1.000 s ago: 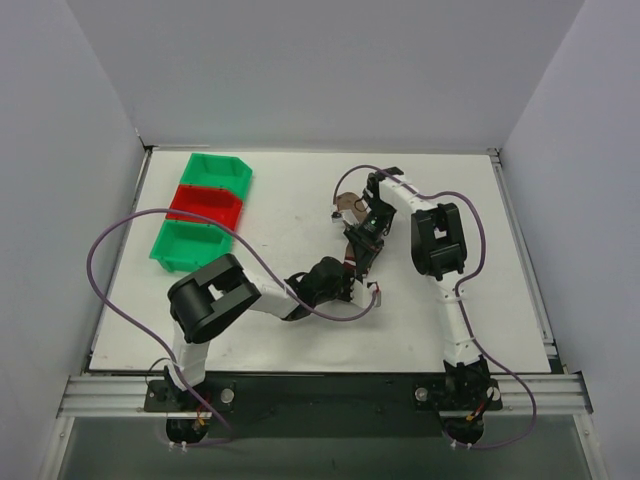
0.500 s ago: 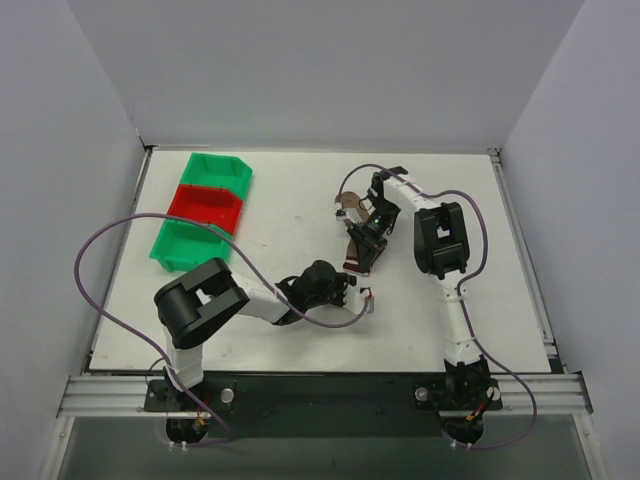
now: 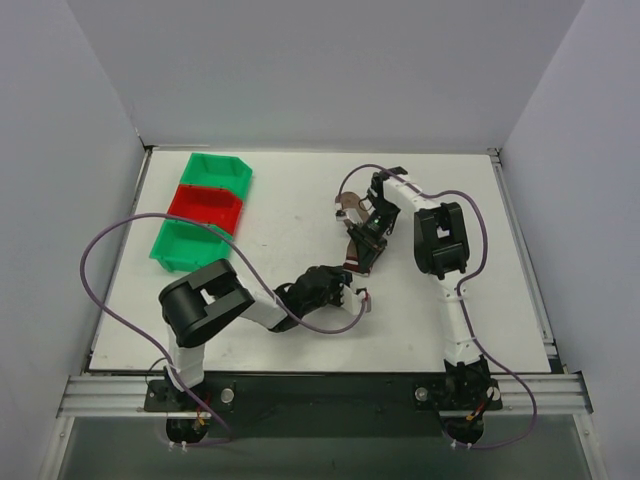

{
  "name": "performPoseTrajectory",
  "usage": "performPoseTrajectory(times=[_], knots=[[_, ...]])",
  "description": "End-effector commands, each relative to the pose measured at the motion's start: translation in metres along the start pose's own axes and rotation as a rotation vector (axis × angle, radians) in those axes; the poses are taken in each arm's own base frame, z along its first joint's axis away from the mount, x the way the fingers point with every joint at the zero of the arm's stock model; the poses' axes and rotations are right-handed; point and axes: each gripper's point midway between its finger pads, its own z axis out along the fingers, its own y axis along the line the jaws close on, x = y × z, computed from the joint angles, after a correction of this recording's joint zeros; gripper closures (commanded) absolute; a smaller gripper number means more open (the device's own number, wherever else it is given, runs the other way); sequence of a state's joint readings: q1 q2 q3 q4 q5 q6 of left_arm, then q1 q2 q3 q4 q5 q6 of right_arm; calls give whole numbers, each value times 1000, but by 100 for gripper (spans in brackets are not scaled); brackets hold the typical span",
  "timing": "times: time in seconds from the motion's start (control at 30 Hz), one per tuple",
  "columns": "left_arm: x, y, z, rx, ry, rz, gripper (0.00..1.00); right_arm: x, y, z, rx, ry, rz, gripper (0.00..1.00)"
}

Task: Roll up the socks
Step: Roll the sock at the center of the board.

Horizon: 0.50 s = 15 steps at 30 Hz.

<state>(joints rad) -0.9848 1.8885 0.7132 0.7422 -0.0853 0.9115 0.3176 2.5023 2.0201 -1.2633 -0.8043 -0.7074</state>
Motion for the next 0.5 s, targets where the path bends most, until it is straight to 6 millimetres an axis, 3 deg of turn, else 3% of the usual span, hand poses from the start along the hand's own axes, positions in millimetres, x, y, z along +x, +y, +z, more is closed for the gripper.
performPoseTrajectory(times=[0.0,0.27,0.47], knots=[[-4,-9,3,-29,-25,57,51,7,9,-2,17,43,-17,100],[-5,-20,9,-19,-13,90,52,8,19,2,-9,62,-35,100],[10,-33,17,15,46,135,57,11,29,4,-47,77,-47,100]])
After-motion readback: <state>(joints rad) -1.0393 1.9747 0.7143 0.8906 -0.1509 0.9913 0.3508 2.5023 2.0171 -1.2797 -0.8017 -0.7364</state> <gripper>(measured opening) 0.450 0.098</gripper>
